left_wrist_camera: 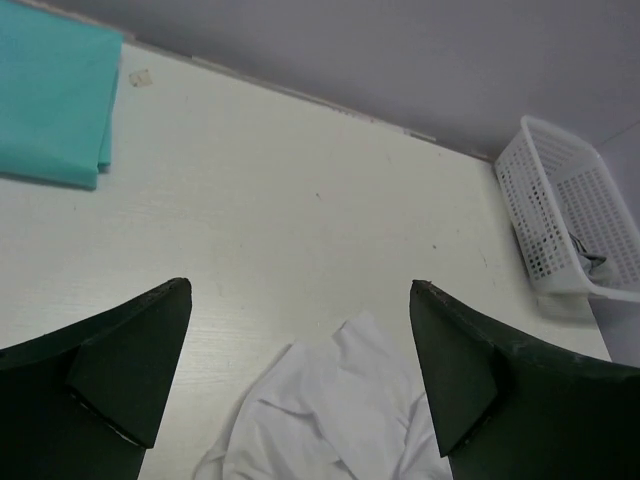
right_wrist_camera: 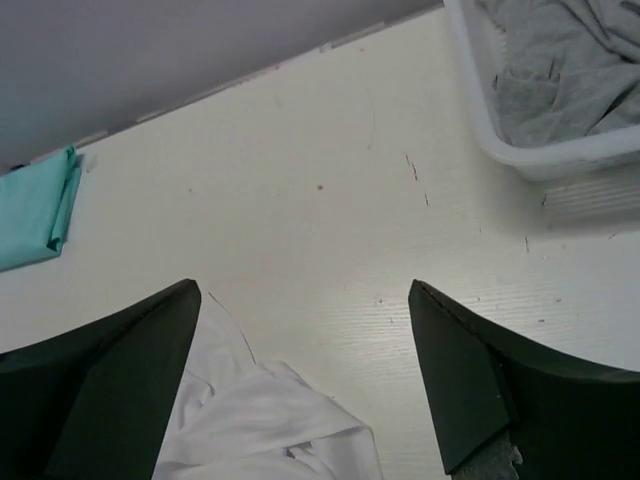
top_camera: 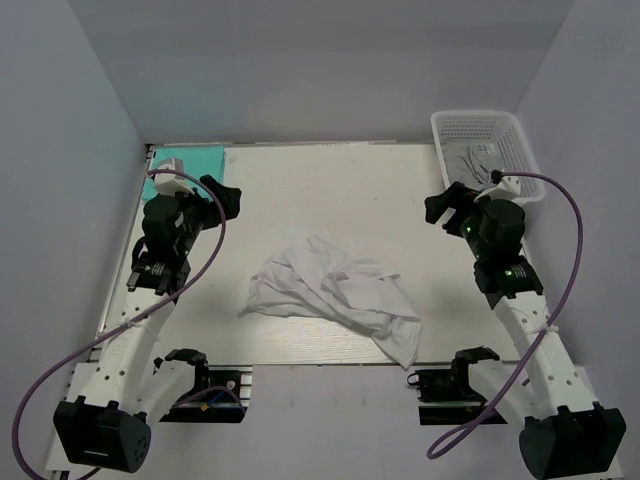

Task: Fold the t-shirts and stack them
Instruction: Flatten out the tshirt

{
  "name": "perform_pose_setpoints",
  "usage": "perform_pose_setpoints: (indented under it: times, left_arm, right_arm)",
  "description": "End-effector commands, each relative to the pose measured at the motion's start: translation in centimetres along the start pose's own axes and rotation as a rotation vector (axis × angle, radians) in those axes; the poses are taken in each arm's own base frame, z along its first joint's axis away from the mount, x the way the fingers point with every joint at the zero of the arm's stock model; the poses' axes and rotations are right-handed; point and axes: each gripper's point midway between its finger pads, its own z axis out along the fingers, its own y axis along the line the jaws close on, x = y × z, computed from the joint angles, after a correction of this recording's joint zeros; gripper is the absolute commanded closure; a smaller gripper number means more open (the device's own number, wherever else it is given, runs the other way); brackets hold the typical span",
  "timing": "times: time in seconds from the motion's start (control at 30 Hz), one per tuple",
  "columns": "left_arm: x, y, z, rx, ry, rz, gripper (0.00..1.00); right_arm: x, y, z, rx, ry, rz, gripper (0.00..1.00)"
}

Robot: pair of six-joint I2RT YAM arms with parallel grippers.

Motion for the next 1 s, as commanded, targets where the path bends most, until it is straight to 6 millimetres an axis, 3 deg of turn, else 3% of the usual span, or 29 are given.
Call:
perform_pose_setpoints:
  times: [0.0,0.07,0.23,0.3,0.37,0.4,0.43,0.47,0.6,0.63,0.73,0.8,0.83,0.87,0.97]
  left_arm:
    - [0.9,0.8,-1.0,-0.053,0.048,-0.043,0.00]
    - [2.5,1.4,-1.4,-0.070,0.075,-0.082,0.00]
    - [5.8,2.1,-1.9,-0.087,0.176,-0.138,0.00]
    - [8.0,2.0,-2.0,-0.078,0.245,-0.151,0.00]
    - [10.8,3.0,-1.9,-0.101,0.319,-0.167,0.00]
    - [11.8,2.9,-2.0,-0.086,0.357,-0.183,0.00]
    - [13.2,3.6,-2.1,-0.105,0.391,-0.177,0.00]
    - [15.1,4.4,-2.4,-0.145,0.456,-0.176,0.00]
    - [19.2,5.5,-3.1,-0.177,0.590,-0.188,0.00]
    - [20.0,5.6,-3.4,-0.168,0.606,-0.194,0.00]
    - [22.3,5.7,-4.3,-0.163,0.674,-0.217,0.00]
    - [23.2,6.1,-4.8,-0.176,0.693,-0.210,0.00]
    - [24.3,6.6,-5.5,-0.196,0.717,-0.223,0.00]
    - [24.7,5.8,-5.5,-0.151,0.732,-0.231,0.00]
    - [26.7,5.9,-6.4,-0.143,0.805,-0.255,0.00]
  right_arm:
    - [0.5,0.5,0.0,-0.018,0.062,-0.025,0.10]
    - [1.5,-0.8,0.6,0.052,0.097,-0.008,0.10]
    - [3.7,-1.7,1.5,0.075,0.191,-0.070,0.10]
    - [5.2,-1.7,1.8,0.064,0.266,-0.084,0.10]
    - [6.2,-0.7,2.0,0.020,0.316,-0.108,0.10]
    - [8.1,0.7,1.9,-0.071,0.418,-0.139,0.10]
    - [8.4,2.7,1.7,-0.124,0.440,-0.166,0.10]
    - [8.9,3.0,1.8,-0.126,0.462,-0.183,0.10]
    - [12.8,6.9,2.1,-0.225,0.595,-0.227,0.10]
    - [14.2,9.1,1.2,-0.284,0.629,-0.264,0.10]
    - [17.0,11.9,0.2,-0.341,0.705,-0.357,0.10]
    - [18.1,12.2,0.3,-0.342,0.728,-0.379,0.10]
    - [19.5,13.0,-0.1,-0.369,0.761,-0.413,0.10]
    - [19.9,13.3,-0.4,-0.378,0.773,-0.429,0.10]
    - [22.2,14.5,-1.2,-0.407,0.825,-0.476,0.10]
